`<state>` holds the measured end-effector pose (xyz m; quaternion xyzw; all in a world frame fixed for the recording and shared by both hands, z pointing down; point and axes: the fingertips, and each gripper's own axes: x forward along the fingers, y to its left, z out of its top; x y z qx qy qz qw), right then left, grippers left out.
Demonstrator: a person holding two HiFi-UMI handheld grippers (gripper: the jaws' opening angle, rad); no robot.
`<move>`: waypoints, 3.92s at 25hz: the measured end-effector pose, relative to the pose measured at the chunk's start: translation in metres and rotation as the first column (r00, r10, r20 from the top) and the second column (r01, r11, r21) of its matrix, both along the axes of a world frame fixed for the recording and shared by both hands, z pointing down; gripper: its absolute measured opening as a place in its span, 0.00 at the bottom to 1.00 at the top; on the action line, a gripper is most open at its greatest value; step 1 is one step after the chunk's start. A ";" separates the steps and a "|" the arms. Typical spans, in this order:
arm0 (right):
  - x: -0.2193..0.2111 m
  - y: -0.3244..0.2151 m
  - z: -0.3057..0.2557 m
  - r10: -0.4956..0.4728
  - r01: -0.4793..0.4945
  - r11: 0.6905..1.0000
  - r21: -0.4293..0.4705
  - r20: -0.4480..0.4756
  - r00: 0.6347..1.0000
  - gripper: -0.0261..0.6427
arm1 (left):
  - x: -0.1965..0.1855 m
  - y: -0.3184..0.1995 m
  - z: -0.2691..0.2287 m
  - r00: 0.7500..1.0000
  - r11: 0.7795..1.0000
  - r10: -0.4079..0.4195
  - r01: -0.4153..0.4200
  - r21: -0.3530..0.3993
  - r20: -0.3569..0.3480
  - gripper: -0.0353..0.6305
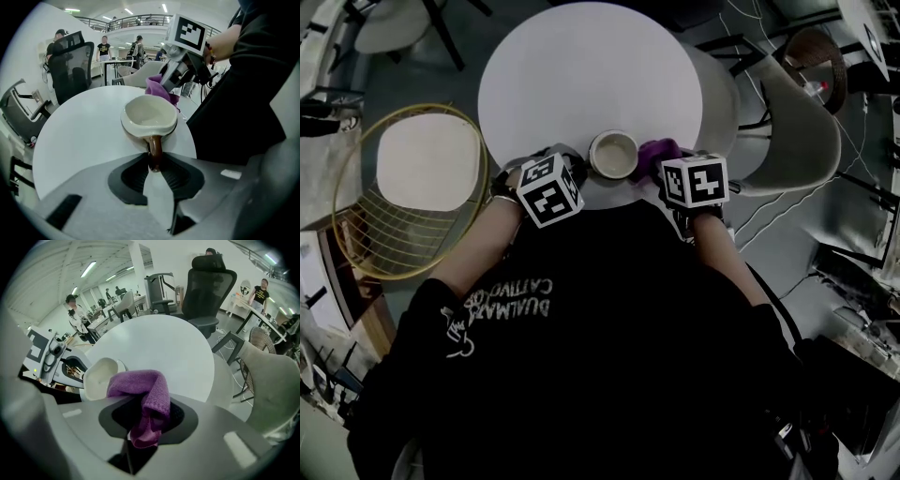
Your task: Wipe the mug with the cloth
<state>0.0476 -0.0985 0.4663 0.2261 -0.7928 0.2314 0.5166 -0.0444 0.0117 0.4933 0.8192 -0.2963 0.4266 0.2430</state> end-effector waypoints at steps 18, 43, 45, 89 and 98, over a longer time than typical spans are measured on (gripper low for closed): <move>-0.045 -0.032 -0.003 -0.101 0.104 0.989 0.110 -0.026 0.995 0.17 | -0.005 0.000 0.001 1.000 1.000 0.007 -0.007 -0.009 0.002 0.17; -0.120 -0.025 -0.021 -0.334 0.323 0.922 0.214 0.016 0.942 0.15 | -0.006 -0.009 -0.007 0.991 0.993 -0.116 0.115 -0.013 -0.074 0.18; -0.123 -0.022 -0.021 -0.349 0.338 0.916 0.216 0.016 0.937 0.14 | -0.006 -0.009 -0.006 0.989 0.992 -0.123 0.122 -0.017 -0.078 0.18; -0.159 0.077 -0.028 -0.888 0.877 0.460 0.141 0.052 0.457 0.15 | -0.014 -0.013 -0.002 0.935 0.940 -0.340 0.332 -0.084 -0.105 0.19; -0.161 0.078 -0.018 -0.924 0.923 0.381 0.049 0.037 0.380 0.15 | -0.015 -0.014 -0.001 0.929 0.930 -0.362 0.354 -0.101 -0.076 0.19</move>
